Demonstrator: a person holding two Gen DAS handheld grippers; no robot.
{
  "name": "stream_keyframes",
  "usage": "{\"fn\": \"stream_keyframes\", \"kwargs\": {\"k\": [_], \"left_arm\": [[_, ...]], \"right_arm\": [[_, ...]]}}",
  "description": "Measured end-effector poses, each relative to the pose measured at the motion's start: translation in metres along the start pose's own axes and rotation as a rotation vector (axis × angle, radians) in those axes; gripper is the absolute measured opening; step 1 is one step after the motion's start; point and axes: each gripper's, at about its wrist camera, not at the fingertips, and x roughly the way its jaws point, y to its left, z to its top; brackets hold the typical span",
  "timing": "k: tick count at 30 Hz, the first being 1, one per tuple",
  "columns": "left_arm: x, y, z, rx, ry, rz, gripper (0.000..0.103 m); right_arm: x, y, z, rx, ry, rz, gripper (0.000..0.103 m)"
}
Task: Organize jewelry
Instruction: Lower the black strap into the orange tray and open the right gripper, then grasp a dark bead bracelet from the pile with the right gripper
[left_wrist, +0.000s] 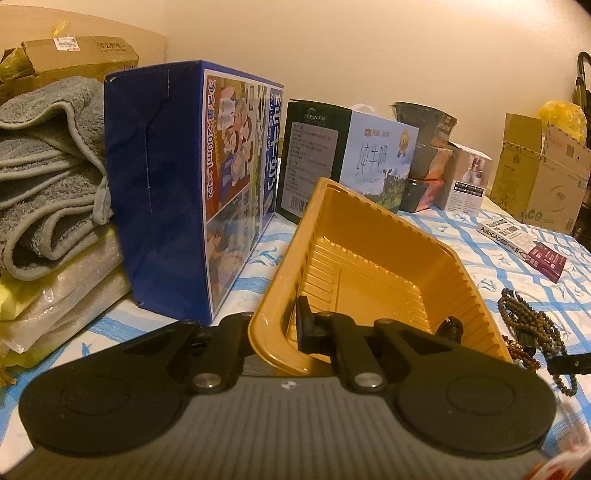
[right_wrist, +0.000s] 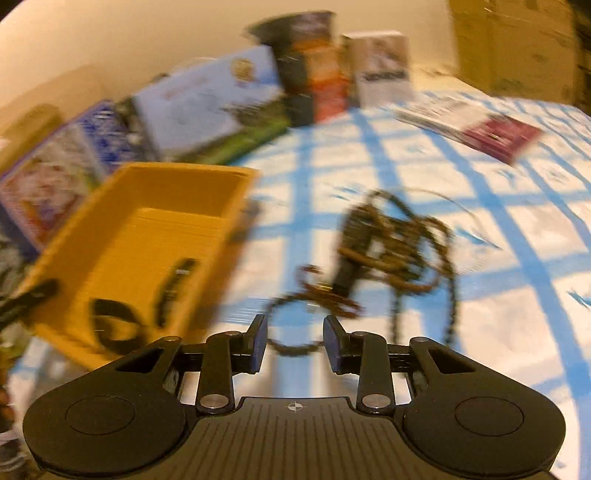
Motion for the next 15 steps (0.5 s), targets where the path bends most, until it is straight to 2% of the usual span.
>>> {"fn": "stream_keyframes", "kwargs": {"k": [7, 12, 15], "left_arm": [[-0.002, -0.001, 0.003, 0.011, -0.006, 0.002, 0.008], [-0.001, 0.000, 0.004, 0.019, -0.005, 0.002, 0.008], [0.000, 0.001, 0.005, 0.018, -0.004, 0.001, 0.008]], "right_arm": [[0.029, -0.011, 0.002, 0.005, 0.049, -0.048, 0.033], [0.043, -0.011, 0.002, 0.003, 0.055, -0.077, 0.023], [0.047, -0.006, 0.002, -0.032, 0.051, -0.099, 0.012]]}}
